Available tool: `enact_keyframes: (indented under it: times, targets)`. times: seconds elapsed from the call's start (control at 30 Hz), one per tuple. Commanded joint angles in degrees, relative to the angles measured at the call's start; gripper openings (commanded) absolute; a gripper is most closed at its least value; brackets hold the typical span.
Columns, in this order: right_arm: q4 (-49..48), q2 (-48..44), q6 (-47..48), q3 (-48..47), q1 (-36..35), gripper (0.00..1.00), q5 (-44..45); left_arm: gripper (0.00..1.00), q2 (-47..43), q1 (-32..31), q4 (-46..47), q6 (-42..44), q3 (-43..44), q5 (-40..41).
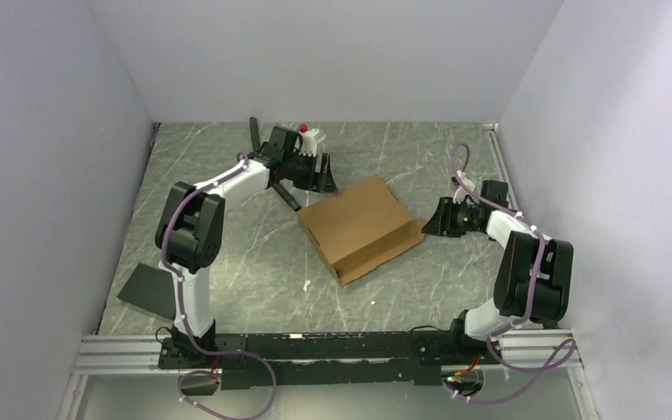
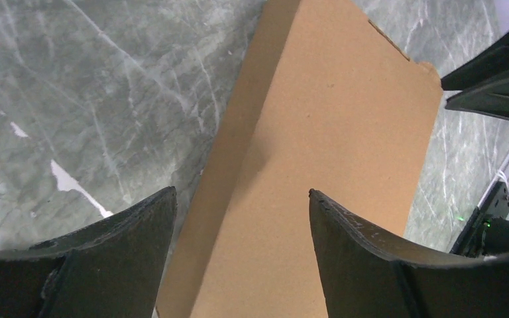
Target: Fold the paper box
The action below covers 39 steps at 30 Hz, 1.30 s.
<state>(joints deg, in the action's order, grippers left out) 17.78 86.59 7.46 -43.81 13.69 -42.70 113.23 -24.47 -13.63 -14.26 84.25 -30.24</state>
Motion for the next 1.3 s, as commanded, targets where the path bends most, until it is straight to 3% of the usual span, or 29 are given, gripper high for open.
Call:
enact_keyframes:
  times: [0.0, 0.43, 0.93, 1.27]
  targets:
    - [-2.76, 1.07, 0.55, -2.05, -1.32, 0.41, 0.53, 0.78, 1.22, -0.56, 3.74, 2.26, 1.88, -5.34]
    - [-6.96, 2.57, -0.33, -2.15, -3.13, 0.34, 3.64, 0.77, 6.14, -1.02, 1.28, 2.41, 3.07, -6.86]
    - [-7.24, 0.52, 3.31, -0.63, -3.88, 0.07, 2.34, 0.72, 8.77, -1.5, -1.59, -0.88, 4.9, -4.93]
    - [-8.15, -2.89, 7.62, 1.34, -7.18, 0.0, 4.01, 0.72, 9.28, -2.14, -1.78, -1.91, 3.89, -3.76]
